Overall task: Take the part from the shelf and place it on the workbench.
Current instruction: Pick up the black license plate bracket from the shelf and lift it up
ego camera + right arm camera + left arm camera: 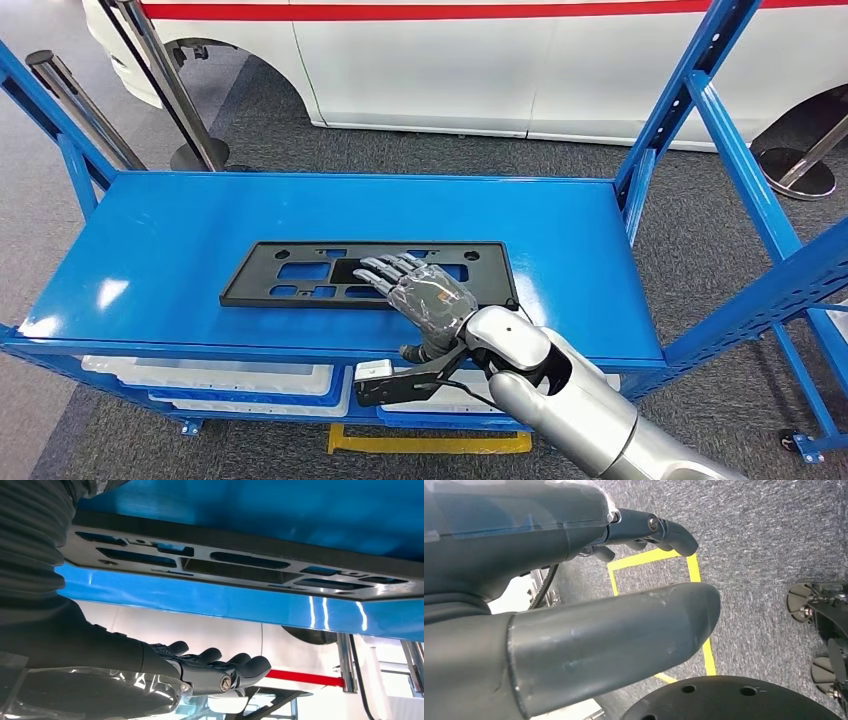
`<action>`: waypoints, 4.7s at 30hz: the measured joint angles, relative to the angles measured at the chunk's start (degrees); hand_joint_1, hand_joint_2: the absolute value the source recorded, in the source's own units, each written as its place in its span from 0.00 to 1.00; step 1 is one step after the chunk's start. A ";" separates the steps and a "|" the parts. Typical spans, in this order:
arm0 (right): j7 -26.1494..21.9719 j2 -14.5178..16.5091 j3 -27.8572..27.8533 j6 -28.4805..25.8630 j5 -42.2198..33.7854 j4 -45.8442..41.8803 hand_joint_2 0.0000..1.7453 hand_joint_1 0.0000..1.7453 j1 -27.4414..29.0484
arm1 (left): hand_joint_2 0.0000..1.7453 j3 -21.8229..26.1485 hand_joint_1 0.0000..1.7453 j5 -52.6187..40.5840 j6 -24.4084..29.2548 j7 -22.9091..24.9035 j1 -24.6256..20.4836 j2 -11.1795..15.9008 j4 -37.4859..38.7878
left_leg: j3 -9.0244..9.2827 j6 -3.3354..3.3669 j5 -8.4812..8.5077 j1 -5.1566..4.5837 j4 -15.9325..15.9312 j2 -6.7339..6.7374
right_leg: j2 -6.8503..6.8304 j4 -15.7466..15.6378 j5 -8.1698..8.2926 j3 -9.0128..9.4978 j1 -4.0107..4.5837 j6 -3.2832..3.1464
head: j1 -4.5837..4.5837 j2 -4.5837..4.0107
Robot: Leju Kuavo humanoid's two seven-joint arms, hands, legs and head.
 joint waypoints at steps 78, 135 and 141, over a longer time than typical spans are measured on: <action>10.45 19.49 -7.52 -7.14 17.28 42.63 1.00 1.00 -9.40 | 0.00 -11.04 0.00 8.85 -0.62 -0.31 -0.63 -0.02 0.00 | 0.12 -0.02 0.00 0.00 0.01 0.05 | 0.03 -0.02 0.00 0.09 0.01 0.01 | 0.00 0.00; 8.86 14.75 -12.76 -13.85 32.85 3.42 1.00 1.00 0.81 | 1.00 -16.32 0.00 14.68 1.50 -2.70 -0.02 0.27 0.44 | 0.01 0.16 -0.12 -0.32 0.27 0.15 | 0.10 -0.11 0.15 0.07 -0.36 0.26 | 0.00 0.00; 8.87 13.82 -12.78 -13.94 33.90 1.48 1.00 1.00 1.18 | 1.00 -16.78 0.00 14.55 1.57 -2.94 0.03 0.51 0.51 | -0.27 0.97 0.27 -0.35 0.50 0.12 | 0.15 -0.35 0.69 0.14 -0.40 1.17 | 0.00 0.00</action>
